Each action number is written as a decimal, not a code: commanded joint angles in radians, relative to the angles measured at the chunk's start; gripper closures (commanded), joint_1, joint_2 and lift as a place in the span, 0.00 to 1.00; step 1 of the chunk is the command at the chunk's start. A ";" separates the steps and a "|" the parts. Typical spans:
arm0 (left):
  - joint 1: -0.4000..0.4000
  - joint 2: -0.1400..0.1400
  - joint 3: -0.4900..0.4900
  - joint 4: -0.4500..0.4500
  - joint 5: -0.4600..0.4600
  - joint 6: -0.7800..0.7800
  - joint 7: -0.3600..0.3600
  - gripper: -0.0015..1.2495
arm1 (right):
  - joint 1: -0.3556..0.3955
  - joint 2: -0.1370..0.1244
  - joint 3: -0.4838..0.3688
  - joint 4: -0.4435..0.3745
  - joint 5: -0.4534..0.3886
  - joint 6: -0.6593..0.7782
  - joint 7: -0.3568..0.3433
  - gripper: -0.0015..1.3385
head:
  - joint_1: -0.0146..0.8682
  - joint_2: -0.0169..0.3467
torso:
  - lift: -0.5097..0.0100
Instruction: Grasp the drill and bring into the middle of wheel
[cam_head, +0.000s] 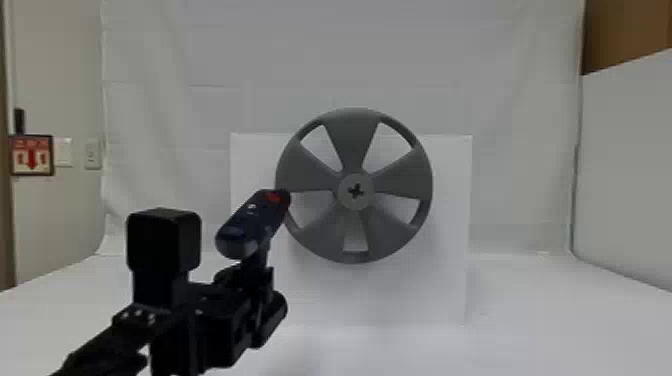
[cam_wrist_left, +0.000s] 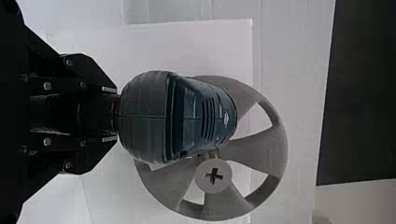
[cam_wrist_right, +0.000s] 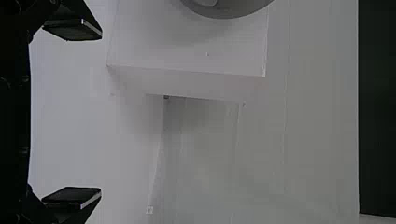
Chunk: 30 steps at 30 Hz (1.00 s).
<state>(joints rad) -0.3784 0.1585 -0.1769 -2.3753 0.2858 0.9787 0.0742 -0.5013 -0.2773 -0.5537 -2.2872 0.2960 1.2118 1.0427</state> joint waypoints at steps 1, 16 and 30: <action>-0.013 0.009 -0.032 -0.013 0.013 0.000 -0.002 0.98 | 0.001 0.000 -0.003 0.000 0.000 0.000 0.000 0.09 | 0.08 0.13 | 0.21; -0.060 0.016 -0.125 0.034 0.053 -0.032 -0.014 0.98 | 0.001 0.000 0.005 0.000 0.009 0.002 0.000 0.09 | 0.08 0.13 | 0.21; -0.111 0.015 -0.177 0.120 0.062 -0.103 -0.034 0.98 | -0.003 0.000 0.024 0.000 0.023 0.005 0.000 0.09 | 0.08 0.13 | 0.21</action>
<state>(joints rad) -0.4748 0.1746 -0.3398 -2.2867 0.3476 0.9025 0.0394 -0.5015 -0.2776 -0.5358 -2.2872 0.3149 1.2161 1.0427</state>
